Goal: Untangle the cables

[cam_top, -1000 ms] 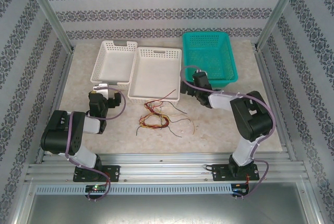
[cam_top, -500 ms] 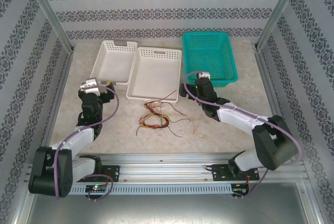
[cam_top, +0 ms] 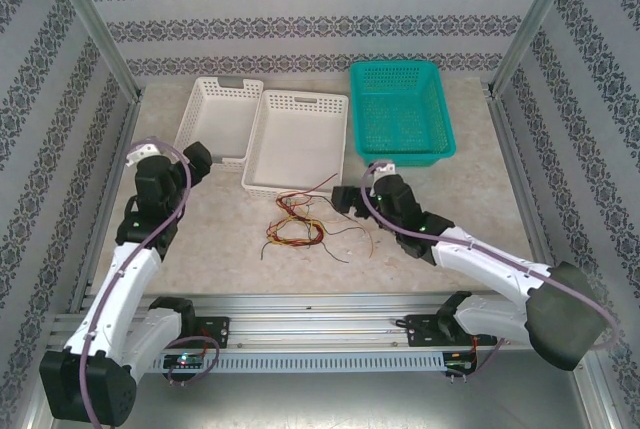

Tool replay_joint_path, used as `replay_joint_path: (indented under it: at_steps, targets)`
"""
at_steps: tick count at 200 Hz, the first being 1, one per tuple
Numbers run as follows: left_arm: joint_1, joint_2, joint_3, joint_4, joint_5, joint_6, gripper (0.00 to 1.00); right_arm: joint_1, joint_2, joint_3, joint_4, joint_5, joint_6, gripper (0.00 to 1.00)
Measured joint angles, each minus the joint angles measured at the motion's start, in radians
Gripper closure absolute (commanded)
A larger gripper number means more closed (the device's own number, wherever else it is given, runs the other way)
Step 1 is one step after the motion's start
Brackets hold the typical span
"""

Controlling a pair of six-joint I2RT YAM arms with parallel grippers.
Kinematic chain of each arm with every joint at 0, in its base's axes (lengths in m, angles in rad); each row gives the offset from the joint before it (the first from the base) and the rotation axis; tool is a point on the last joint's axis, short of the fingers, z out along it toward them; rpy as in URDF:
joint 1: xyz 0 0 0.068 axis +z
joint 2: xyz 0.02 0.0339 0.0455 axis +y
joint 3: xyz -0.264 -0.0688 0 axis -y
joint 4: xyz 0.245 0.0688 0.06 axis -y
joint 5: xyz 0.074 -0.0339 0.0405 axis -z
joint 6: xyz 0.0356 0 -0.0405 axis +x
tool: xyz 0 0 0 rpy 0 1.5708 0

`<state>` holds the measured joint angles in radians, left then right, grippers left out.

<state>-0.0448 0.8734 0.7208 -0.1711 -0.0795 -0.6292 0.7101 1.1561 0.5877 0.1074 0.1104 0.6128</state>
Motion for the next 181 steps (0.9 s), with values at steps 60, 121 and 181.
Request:
replay_joint_path:
  at_steps: [60,121,181]
  targets:
    - [0.0,-0.041,0.084,-0.304,0.211,0.032,0.0,0.234,0.004,-0.076,0.023,0.023,0.071,0.05]
    - [-0.004,-0.032,0.076,-0.462,0.243,0.076,0.0,0.322,0.18,-0.011,0.056,0.066,0.127,0.09]
    - [-0.022,-0.029,0.075,-0.478,0.263,0.083,0.0,0.322,0.391,0.14,0.106,0.061,0.142,0.19]
